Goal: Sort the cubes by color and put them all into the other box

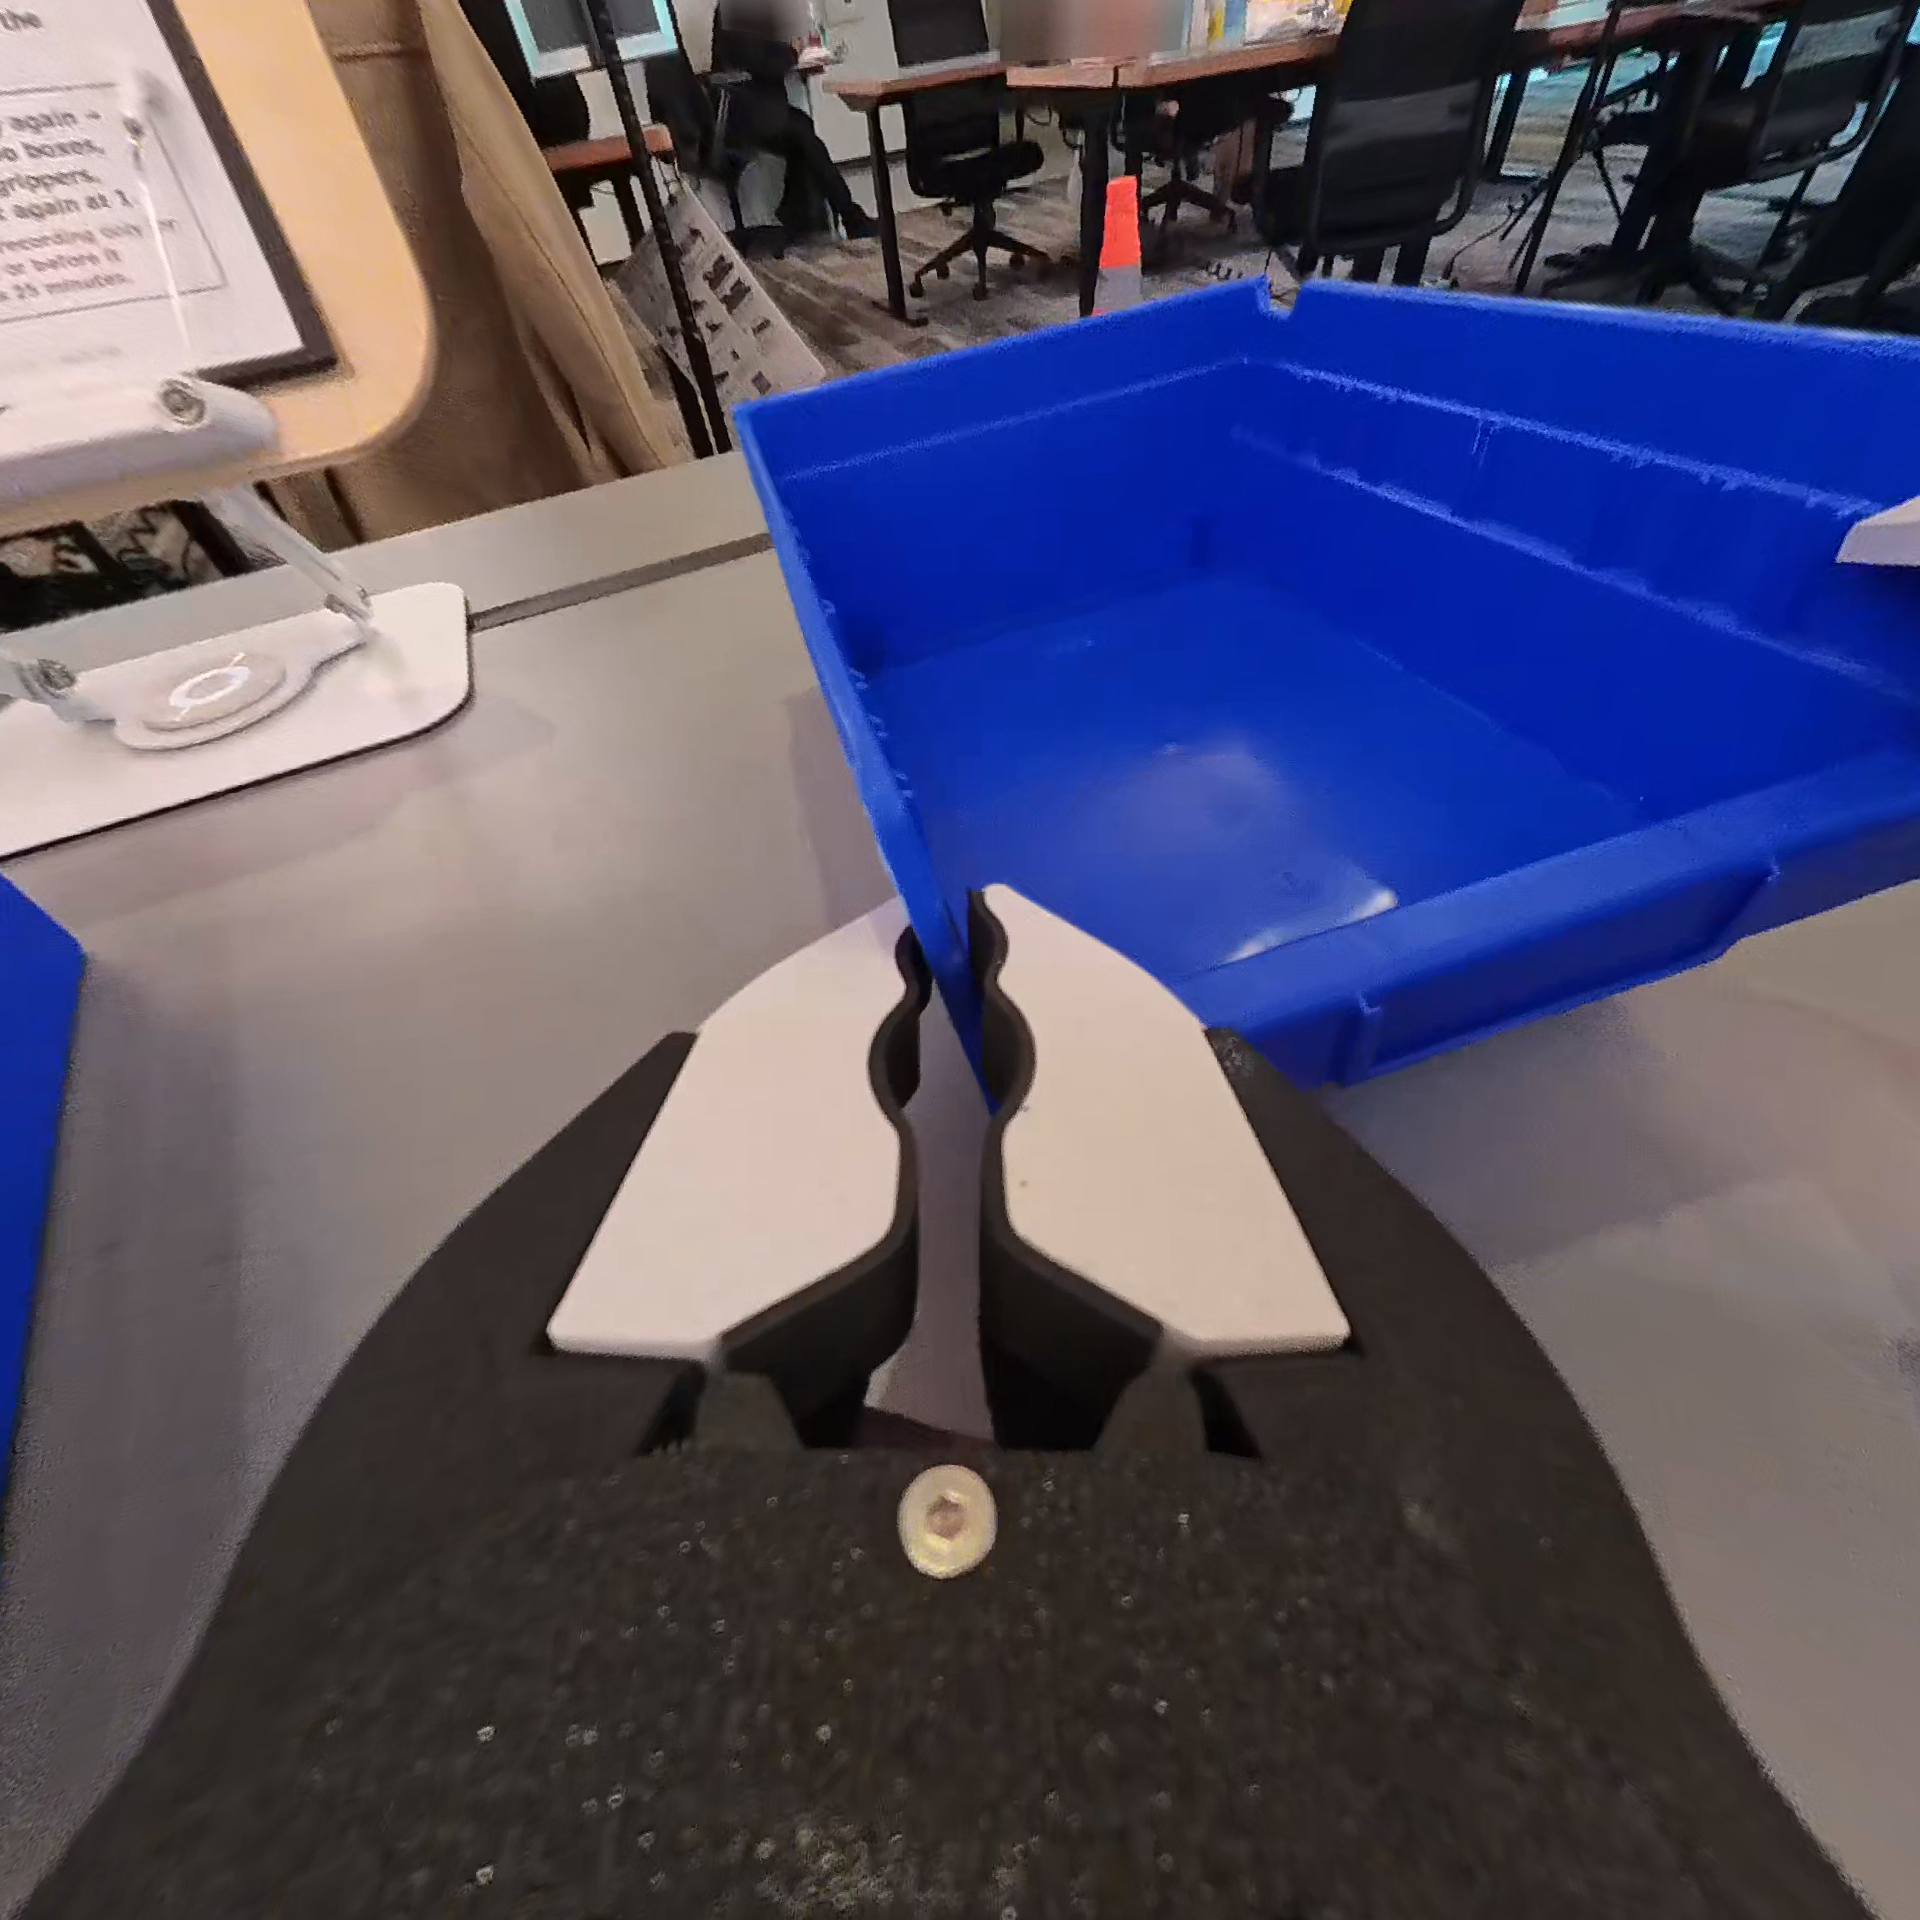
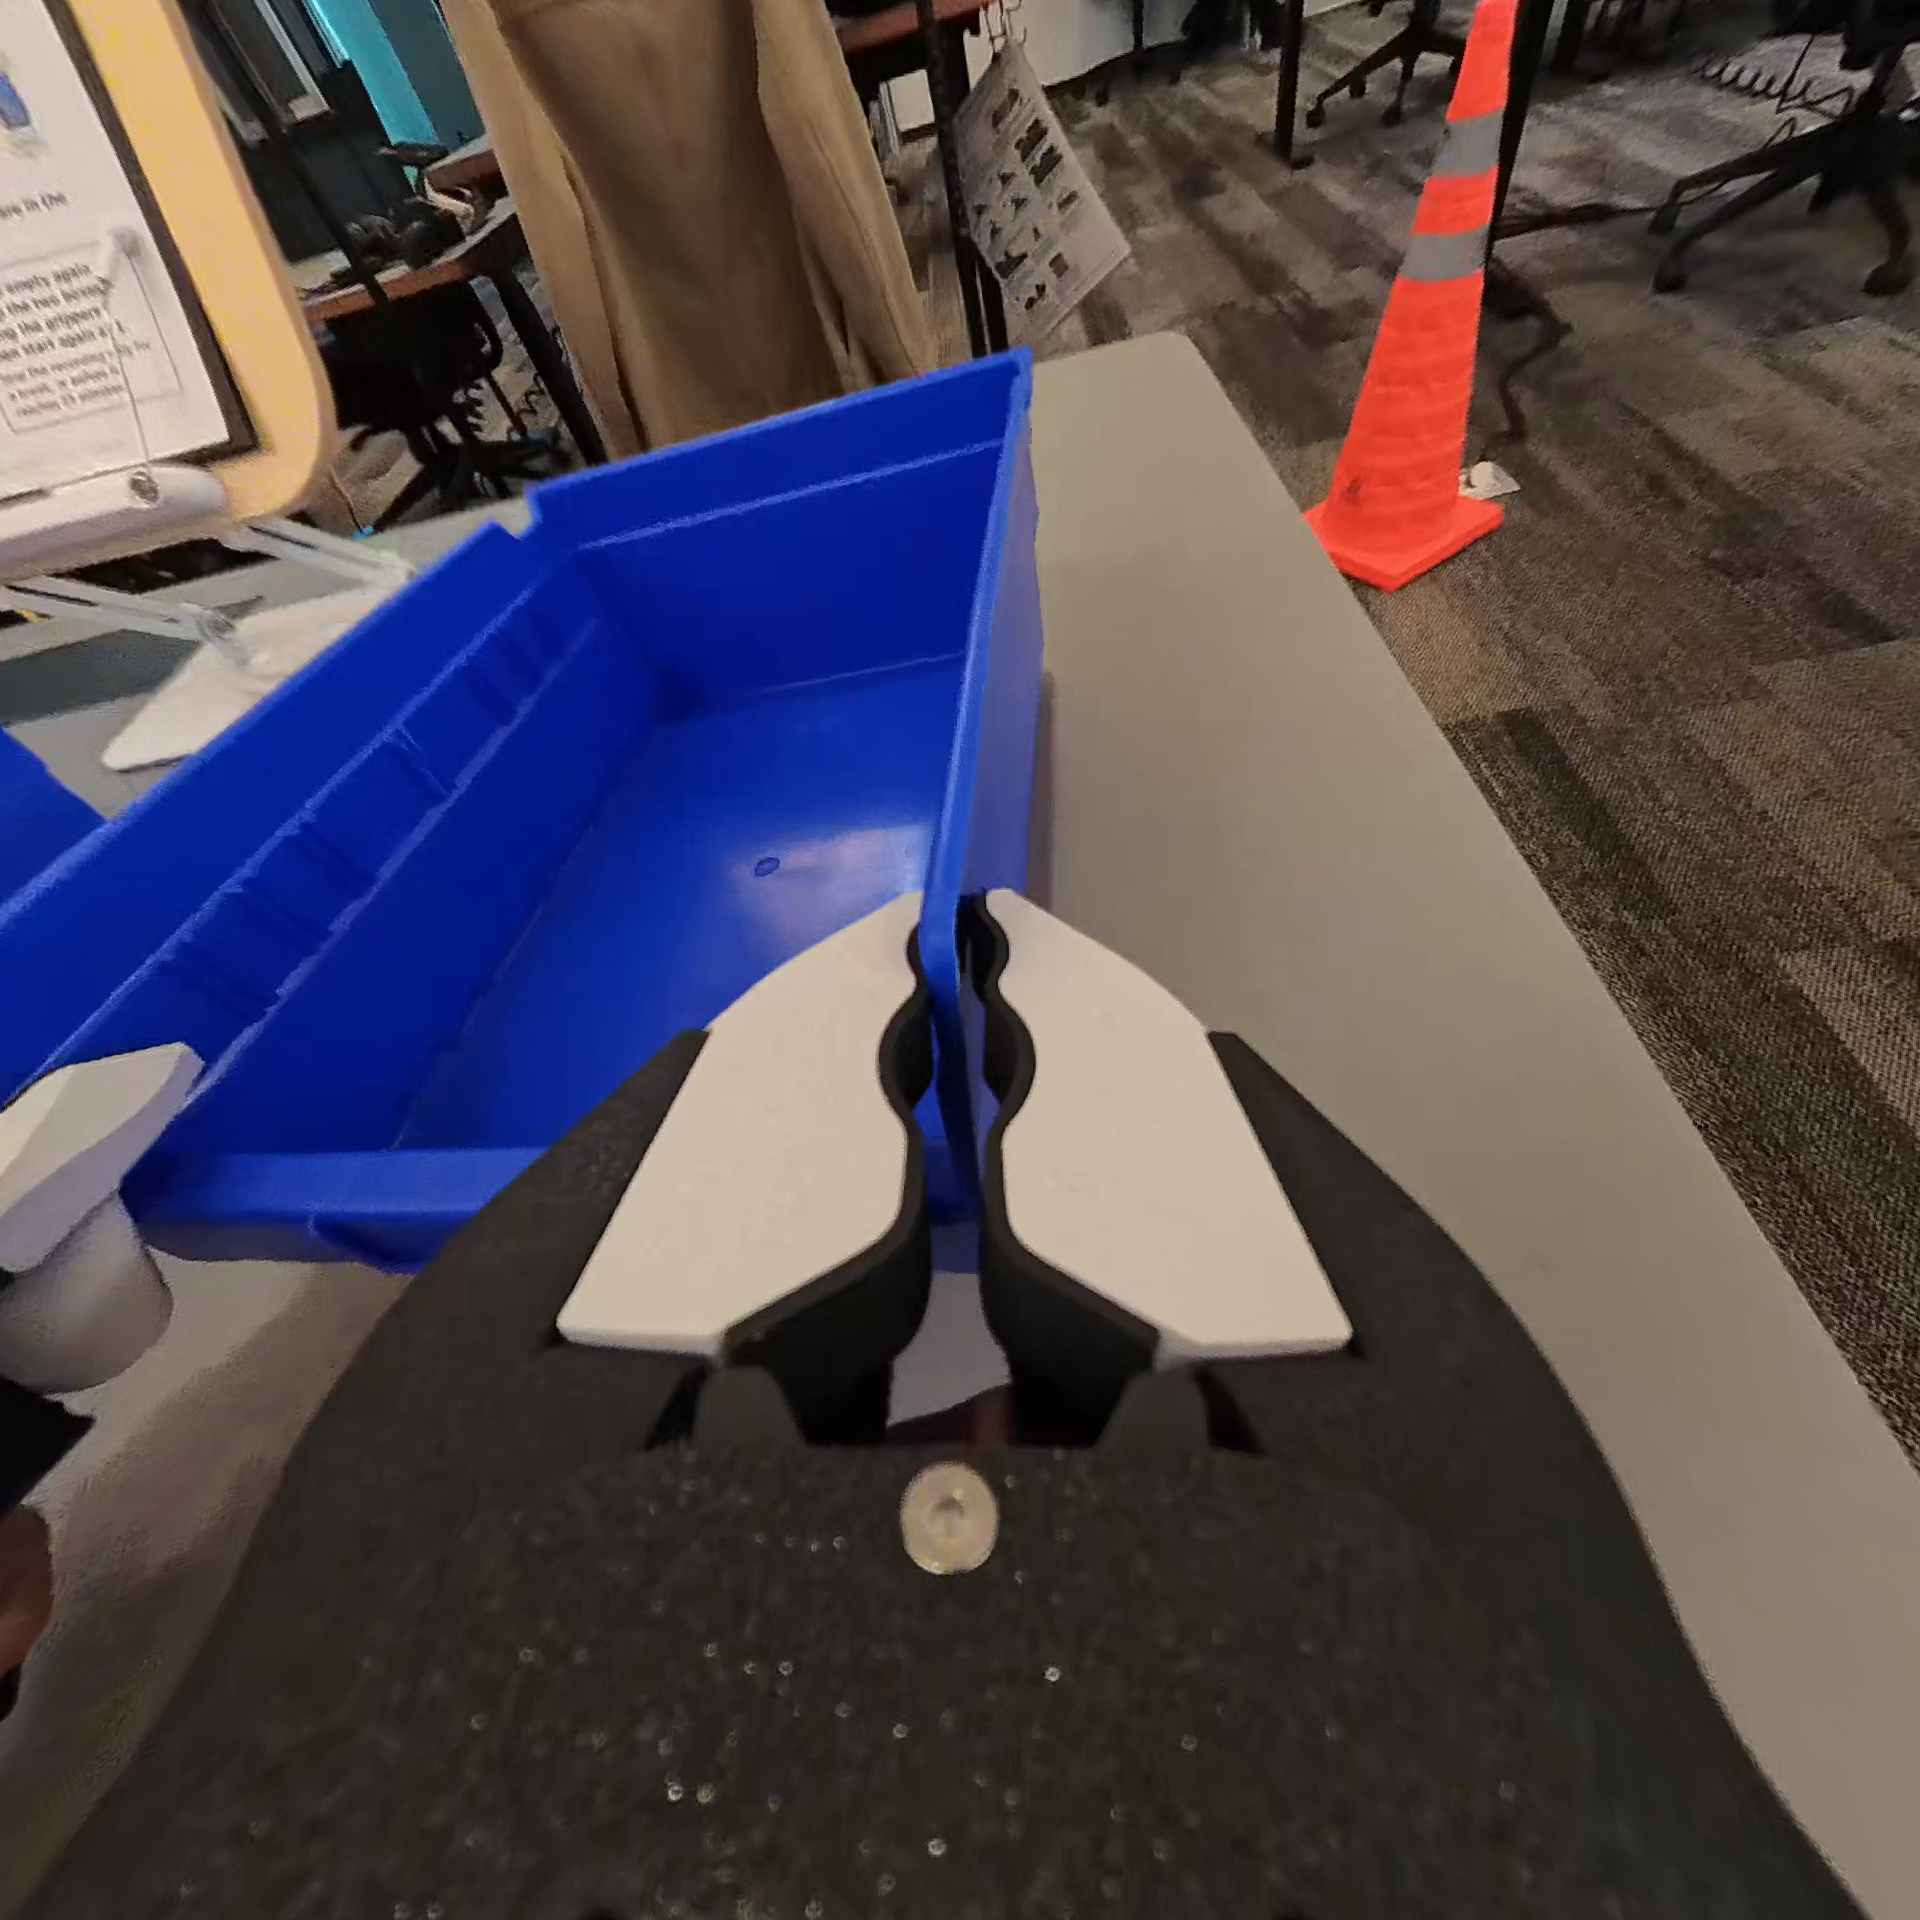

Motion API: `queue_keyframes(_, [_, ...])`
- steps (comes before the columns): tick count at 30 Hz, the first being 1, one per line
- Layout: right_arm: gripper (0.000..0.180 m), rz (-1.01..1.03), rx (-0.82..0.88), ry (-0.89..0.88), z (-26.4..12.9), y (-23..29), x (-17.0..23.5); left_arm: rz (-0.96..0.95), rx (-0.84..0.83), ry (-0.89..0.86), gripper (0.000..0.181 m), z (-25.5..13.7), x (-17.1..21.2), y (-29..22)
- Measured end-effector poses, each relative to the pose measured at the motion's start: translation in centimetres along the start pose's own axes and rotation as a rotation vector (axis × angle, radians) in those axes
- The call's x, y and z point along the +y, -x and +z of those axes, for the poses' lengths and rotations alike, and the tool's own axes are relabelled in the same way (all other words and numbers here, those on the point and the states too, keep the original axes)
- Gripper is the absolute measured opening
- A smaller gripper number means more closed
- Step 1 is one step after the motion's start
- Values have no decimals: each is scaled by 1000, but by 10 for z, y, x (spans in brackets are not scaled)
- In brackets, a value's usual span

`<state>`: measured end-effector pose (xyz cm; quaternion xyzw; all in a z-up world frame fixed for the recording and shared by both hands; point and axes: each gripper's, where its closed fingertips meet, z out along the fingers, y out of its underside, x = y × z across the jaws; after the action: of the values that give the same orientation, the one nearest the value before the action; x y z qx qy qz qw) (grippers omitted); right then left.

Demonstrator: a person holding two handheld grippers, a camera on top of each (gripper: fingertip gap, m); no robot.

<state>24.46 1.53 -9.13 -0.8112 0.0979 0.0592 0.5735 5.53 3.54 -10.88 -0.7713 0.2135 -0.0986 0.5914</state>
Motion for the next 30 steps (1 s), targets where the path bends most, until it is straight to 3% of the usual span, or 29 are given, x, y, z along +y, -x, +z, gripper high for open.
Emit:
queue_keyframes(12, [3, 52, -22, 5, 13, -33, 21, 14, 91, 72, 13, 2, 16, -34])
queue_keyframes(15, [3, 24, -4, 1, 13, -33, 20, 16, 145, 90, 27, -2, 18, -37])
queue_keyframes(16, [5, 17, 7, -2, 13, -34, 20, 22, 155, 90, 37, -8, 18, -34])
queue_keyframes(18, [28, -1, 38, -35, 4, -34, 14, 42, 197, 56, 50, -32, 8, -22])
queue_keyframes(21, [40, -65, 152, -153, -32, -28, -13, 88, 238, 41, 53, -86, 0, 15])
queue_keyframes(23, [41, -115, 107, -263, -59, 16, -36, 105, 173, 34, 52, -122, -1, 66])
queue_keyframes(26, [39, -197, -143, -295, -77, 138, -34, 76, -77, -1, 49, -170, 3, 178])
queue_keyframes(29, [39, -158, -538, -149, -76, 286, 27, -3, -315, -13, 45, -207, 26, 282])
queue_keyframes(30, [39, -179, -580, -80, -68, 321, 52, -29, -378, -1, 45, -213, 37, 310])
